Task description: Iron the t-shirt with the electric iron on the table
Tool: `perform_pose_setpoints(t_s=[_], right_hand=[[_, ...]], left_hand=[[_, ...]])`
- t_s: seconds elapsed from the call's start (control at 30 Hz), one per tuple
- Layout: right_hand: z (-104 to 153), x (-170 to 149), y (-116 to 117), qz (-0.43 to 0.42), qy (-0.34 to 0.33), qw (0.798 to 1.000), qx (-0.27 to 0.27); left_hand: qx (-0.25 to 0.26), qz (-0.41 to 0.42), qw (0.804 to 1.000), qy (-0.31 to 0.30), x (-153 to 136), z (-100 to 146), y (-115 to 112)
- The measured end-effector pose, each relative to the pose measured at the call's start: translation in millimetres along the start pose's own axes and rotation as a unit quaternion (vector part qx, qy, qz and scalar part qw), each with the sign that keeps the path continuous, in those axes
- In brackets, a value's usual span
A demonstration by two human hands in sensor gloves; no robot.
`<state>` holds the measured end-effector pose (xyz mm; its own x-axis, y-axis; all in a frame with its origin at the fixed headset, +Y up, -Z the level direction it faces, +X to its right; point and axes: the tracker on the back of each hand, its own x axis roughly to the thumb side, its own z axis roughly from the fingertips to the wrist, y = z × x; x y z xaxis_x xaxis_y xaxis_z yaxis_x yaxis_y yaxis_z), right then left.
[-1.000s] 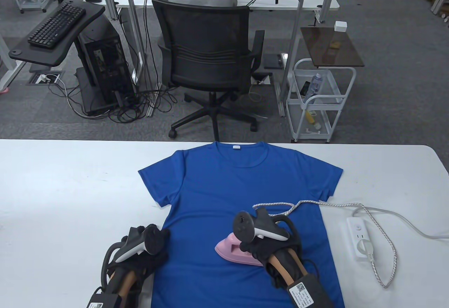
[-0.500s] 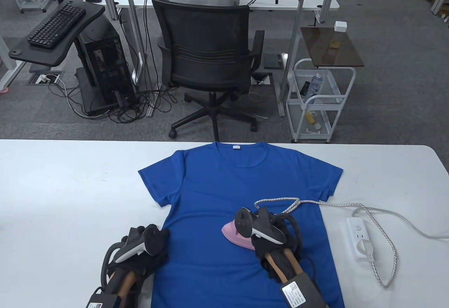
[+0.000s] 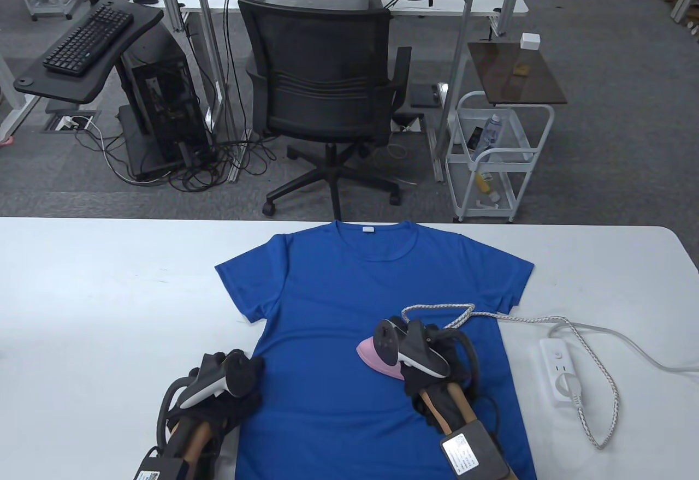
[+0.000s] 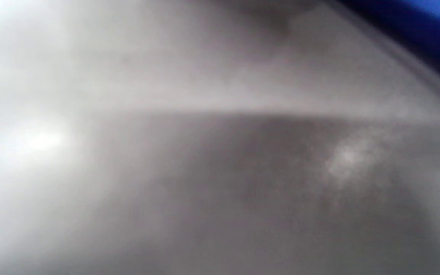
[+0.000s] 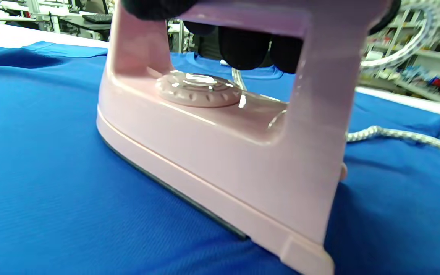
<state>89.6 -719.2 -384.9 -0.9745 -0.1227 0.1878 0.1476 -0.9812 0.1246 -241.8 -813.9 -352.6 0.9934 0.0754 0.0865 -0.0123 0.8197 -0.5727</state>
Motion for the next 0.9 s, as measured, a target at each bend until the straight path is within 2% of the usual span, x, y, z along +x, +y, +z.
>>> perform_pose_setpoints(t_s=[0.33, 0.5, 0.63, 0.9], right_hand=[[23.8, -16.9, -4.9, -0.051, -0.070, 0.990, 0.115], [22.8, -18.8, -5.3, -0.047, -0.081, 0.987, 0.130], [23.0, -18.8, -5.6, -0.048, -0.059, 0.990, 0.121], [9.0, -26.1, -0.9, -0.007, 0.040, 0.999, 0.036]], left_hand=[[0.001, 0.003, 1.000, 0.000, -0.2, -0.1, 0.1], [0.000, 0.002, 1.000, 0.000, -0.1, -0.1, 0.4], [0.001, 0.003, 1.000, -0.001, -0.2, -0.3, 0.2], [0.002, 0.003, 1.000, -0.001, -0.4, -0.4, 0.0]])
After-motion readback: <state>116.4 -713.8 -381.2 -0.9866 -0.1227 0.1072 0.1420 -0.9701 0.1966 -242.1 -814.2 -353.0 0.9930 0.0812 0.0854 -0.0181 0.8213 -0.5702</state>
